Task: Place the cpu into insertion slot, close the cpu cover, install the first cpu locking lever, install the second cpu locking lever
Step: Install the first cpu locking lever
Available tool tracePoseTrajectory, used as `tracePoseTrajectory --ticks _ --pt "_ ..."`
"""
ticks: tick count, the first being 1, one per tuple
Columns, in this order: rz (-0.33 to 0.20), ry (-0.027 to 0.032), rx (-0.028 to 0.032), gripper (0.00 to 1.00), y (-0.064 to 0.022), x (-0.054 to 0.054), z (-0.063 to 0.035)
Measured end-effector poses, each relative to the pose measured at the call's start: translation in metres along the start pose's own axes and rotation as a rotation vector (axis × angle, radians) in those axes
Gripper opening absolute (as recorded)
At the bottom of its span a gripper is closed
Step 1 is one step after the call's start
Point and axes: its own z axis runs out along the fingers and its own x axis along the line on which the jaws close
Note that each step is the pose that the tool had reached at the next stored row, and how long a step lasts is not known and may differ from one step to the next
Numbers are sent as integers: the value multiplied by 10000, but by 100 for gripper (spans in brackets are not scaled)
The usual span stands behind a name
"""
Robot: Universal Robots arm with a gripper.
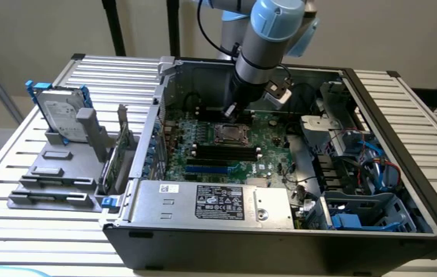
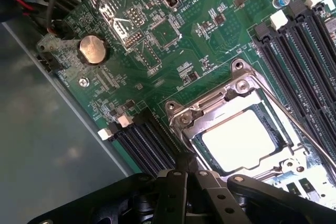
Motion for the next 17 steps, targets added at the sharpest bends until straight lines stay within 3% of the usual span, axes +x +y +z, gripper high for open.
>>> tracePoseTrajectory --ticks 8,17 --pt "-233 -14 56 11 43 16 -7" --pt "-464 106 207 11 65 17 -8"
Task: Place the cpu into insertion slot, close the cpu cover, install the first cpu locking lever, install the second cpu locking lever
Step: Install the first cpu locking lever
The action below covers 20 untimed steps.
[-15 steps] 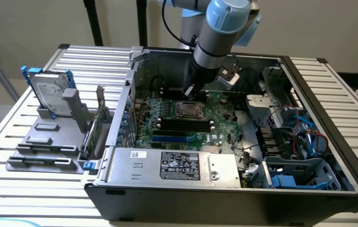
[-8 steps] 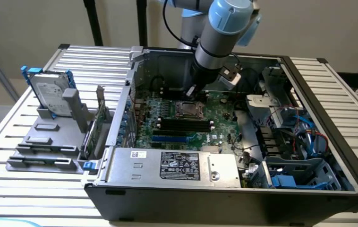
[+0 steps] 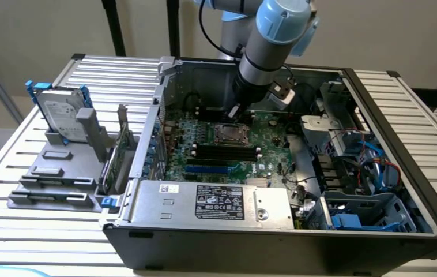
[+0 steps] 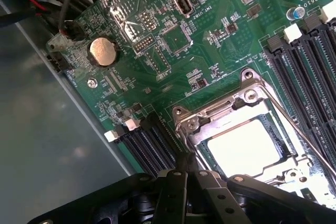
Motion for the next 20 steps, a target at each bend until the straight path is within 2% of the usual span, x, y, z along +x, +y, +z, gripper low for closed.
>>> tracePoseTrajectory --ticks 4,10,16,20 --pt "-112 83 85 11 8 -6 7" --pt "-268 98 144 11 20 -21 19" --pt "-508 221 294 11 27 -23 29" --pt "-603 237 333 11 36 -31 29"
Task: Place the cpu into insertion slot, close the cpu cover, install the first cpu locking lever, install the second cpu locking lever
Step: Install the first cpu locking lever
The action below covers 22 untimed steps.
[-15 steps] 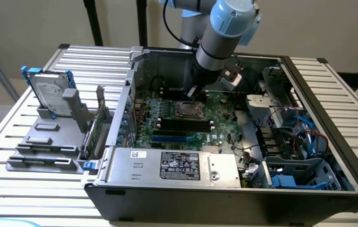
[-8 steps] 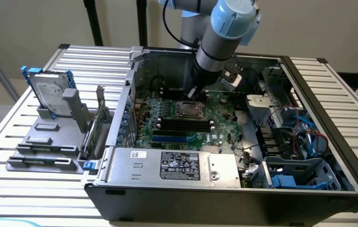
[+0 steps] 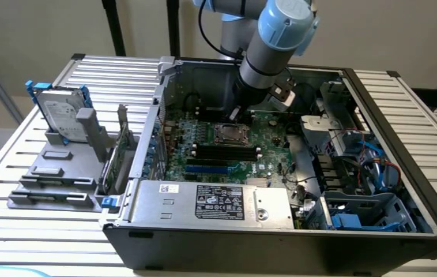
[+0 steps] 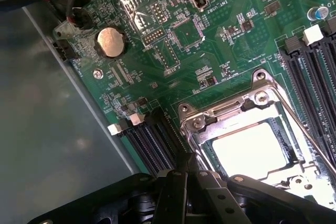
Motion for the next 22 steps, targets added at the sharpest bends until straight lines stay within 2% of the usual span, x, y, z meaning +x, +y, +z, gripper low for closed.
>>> tracePoseTrajectory --ticks 14,22 --pt "-116 -34 23 11 59 7 -17" --pt "-168 -26 45 11 59 9 -62"
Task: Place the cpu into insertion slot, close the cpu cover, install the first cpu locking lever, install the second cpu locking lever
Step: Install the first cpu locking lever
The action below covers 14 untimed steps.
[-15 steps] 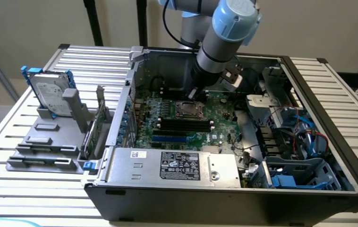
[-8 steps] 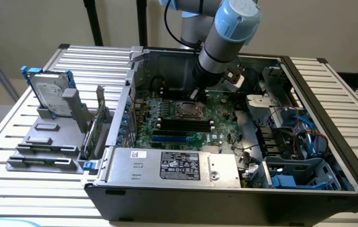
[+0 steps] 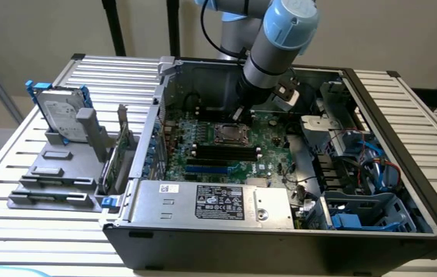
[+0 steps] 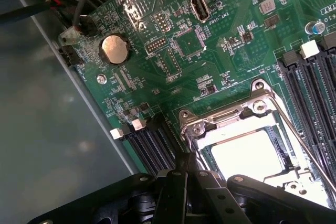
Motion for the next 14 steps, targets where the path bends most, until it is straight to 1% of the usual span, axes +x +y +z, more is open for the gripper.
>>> tracePoseTrajectory --ticks 8,14 --pt "-66 -12 12 11 8 -7 -1" --pt "-148 -15 8 11 14 -13 17"
